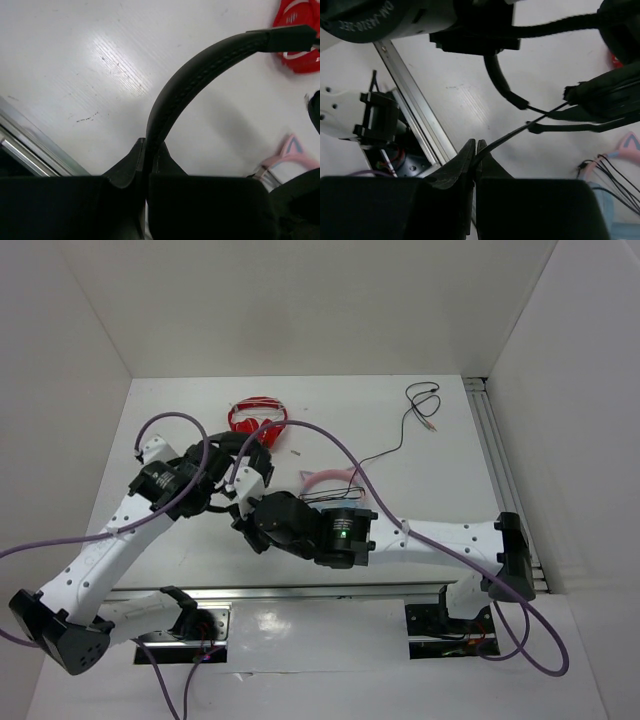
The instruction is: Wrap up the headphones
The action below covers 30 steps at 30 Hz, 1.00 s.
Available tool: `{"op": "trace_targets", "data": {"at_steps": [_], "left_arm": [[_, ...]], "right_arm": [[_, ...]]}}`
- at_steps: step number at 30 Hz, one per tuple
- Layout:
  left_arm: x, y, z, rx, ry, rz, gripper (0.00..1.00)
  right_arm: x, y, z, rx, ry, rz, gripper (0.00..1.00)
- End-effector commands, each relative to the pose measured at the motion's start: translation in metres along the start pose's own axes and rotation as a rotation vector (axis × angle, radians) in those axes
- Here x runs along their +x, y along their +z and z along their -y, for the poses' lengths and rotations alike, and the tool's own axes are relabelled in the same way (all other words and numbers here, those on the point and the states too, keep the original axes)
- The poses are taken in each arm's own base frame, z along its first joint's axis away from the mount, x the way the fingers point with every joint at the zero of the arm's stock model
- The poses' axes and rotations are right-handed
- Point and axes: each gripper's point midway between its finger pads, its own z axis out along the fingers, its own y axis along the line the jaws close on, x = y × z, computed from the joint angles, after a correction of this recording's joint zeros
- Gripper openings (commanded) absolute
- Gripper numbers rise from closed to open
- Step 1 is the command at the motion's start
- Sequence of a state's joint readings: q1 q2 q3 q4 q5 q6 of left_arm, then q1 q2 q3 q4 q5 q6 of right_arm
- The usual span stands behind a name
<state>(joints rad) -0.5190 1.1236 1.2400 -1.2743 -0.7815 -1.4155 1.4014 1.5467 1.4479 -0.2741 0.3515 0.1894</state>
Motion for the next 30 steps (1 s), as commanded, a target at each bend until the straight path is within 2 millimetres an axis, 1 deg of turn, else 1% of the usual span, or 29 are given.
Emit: {"op": "trace_targets", "data": {"at_steps": [1,2,3,4,5,6,7,8,9,10,11,12,13,14,15,16,17,19,20,21,22,23,24,25,26,27,28,29,30], "left_arm": [[-0.007,-0.001,0.027,0.176,0.094,0.042,0.00],[-0.006,0.000,0.024,0.201,0.170,0.049,0.00],[-0.005,-0.001,0.027,0.219,0.198,0.047,0.00],[-0.001,-0.003,0.031,0.263,0.268,0.031,0.00],[0.002,-0.006,0.038,0.307,0.311,0.018,0.00],[0.006,-0.009,0.043,0.347,0.352,-0.001,0.00],[0.019,-0.014,0.054,0.440,0.448,-0.047,0.00],[0.027,-0.015,0.059,0.475,0.496,-0.076,0.00],[0.034,-0.016,0.061,0.499,0.541,-0.103,0.00],[0.042,-0.017,0.063,0.525,0.582,-0.138,0.00],[0.048,-0.016,0.058,0.521,0.634,-0.146,0.00],[0.050,-0.017,0.059,0.529,0.642,-0.148,0.00],[0.050,-0.015,0.053,0.513,0.658,-0.140,0.00],[0.043,-0.019,0.050,0.523,0.652,-0.114,0.00],[0.045,-0.018,0.047,0.522,0.654,-0.115,0.00],[0.043,-0.018,0.043,0.517,0.663,-0.105,0.00],[0.042,-0.021,0.043,0.536,0.673,-0.104,0.00],[0.047,-0.022,0.041,0.545,0.692,-0.125,0.00],[0.047,-0.024,0.038,0.552,0.705,-0.129,0.00],[0.048,-0.025,0.038,0.562,0.721,-0.132,0.00],[0.051,-0.029,0.038,0.588,0.719,-0.146,0.00],[0.058,-0.030,0.037,0.603,0.747,-0.165,0.00],[0.061,-0.036,0.038,0.639,0.758,-0.171,0.00],[0.065,-0.040,0.039,0.664,0.760,-0.194,0.00],[0.067,-0.042,0.040,0.674,0.770,-0.197,0.00],[0.072,-0.046,0.041,0.695,0.782,-0.209,0.00],[0.072,-0.046,0.041,0.695,0.782,-0.209,0.00],[0.075,-0.049,0.041,0.710,0.790,-0.218,0.00],[0.075,-0.049,0.041,0.710,0.791,-0.218,0.00]], "right_arm": [[-0.036,-0.031,0.009,0.004,-0.063,0.057,0.00],[-0.038,-0.033,0.023,0.036,-0.072,0.053,0.00],[-0.035,-0.033,0.029,0.048,-0.088,0.039,0.00],[-0.038,-0.041,0.041,0.087,-0.109,0.042,0.00],[-0.043,-0.043,0.052,0.118,-0.110,0.053,0.00],[-0.046,-0.046,0.054,0.126,-0.122,0.061,0.00],[-0.048,-0.051,0.061,0.151,-0.152,0.062,0.00],[-0.053,-0.056,0.064,0.164,-0.161,0.075,0.00],[-0.048,-0.056,0.068,0.182,-0.180,0.059,0.00],[-0.047,-0.060,0.074,0.204,-0.216,0.048,0.00],[-0.045,-0.062,0.079,0.223,-0.231,0.037,0.00],[-0.043,-0.063,0.084,0.249,-0.245,0.026,0.00],[-0.045,-0.066,0.088,0.272,-0.254,0.026,0.00],[-0.044,-0.070,0.094,0.318,-0.271,0.020,0.00],[-0.043,-0.072,0.101,0.354,-0.286,0.010,0.00],[-0.040,-0.073,0.106,0.386,-0.290,0.002,0.00],[-0.042,-0.077,0.114,0.438,-0.304,0.003,0.00],[-0.042,-0.080,0.122,0.489,-0.314,0.004,0.00],[-0.041,-0.079,0.129,0.541,-0.326,0.005,0.00],[-0.045,-0.081,0.133,0.573,-0.319,0.017,0.00],[-0.043,-0.082,0.137,0.600,-0.326,0.017,0.00],[-0.043,-0.082,0.139,0.621,-0.317,0.030,0.00],[-0.052,-0.084,0.145,0.674,-0.305,0.071,0.00],[-0.050,-0.088,0.149,0.693,-0.306,0.083,0.05],[-0.059,-0.089,0.151,0.702,-0.297,0.123,0.14],[-0.062,-0.092,0.157,0.714,-0.278,0.141,0.16],[-0.064,-0.090,0.161,0.713,-0.270,0.147,0.16],[-0.067,-0.089,0.162,0.679,-0.264,0.157,0.17],[-0.072,-0.089,0.172,0.688,-0.239,0.166,0.17]]}}
